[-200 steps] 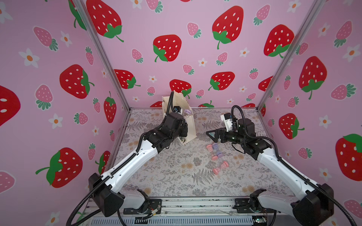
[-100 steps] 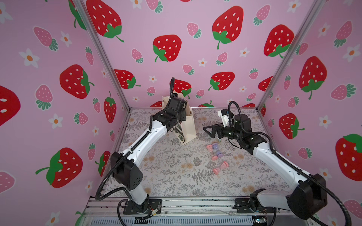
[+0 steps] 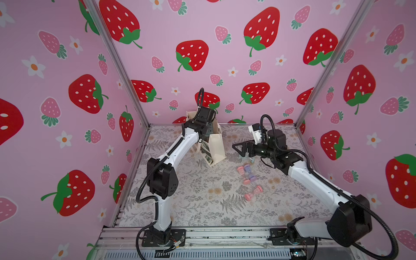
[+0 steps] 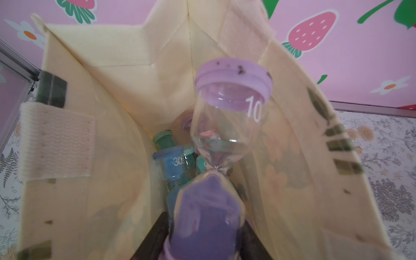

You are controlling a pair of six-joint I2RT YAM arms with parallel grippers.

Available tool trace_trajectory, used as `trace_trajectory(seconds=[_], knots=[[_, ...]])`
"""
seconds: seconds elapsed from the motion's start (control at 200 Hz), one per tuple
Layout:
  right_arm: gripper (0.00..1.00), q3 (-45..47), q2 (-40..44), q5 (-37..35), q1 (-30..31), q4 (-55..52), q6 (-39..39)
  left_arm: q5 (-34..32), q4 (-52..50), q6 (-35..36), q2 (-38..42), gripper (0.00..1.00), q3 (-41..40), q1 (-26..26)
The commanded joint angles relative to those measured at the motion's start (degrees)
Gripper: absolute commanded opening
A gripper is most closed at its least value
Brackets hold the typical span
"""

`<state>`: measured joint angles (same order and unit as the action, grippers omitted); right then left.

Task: Put the hourglass into the canvas bag
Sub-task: Place the hourglass in the canvas bag.

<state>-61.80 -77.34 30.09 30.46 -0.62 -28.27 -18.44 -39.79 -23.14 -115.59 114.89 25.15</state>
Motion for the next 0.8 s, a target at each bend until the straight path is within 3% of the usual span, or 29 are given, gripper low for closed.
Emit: trace_trajectory(seconds=[0.0, 0.28, 0.795], knots=[[0.99, -1.64, -0.44, 0.59, -0.31, 1.79, 0.86, -0.65, -4.38, 0.99, -2.78, 0.33, 3.53, -0.05], [0.99, -1.07, -1.15, 0.24, -0.30, 2.89, 0.41, -0.77, -9.94, 2.08, -9.60, 0.37, 9.69, -0.30], [0.99, -1.21, -0.93, 0.23, -0.49, 2.91, 0.15, -1.05, -10.75, 2.33, -7.35, 0.50, 8.41, -0.01]])
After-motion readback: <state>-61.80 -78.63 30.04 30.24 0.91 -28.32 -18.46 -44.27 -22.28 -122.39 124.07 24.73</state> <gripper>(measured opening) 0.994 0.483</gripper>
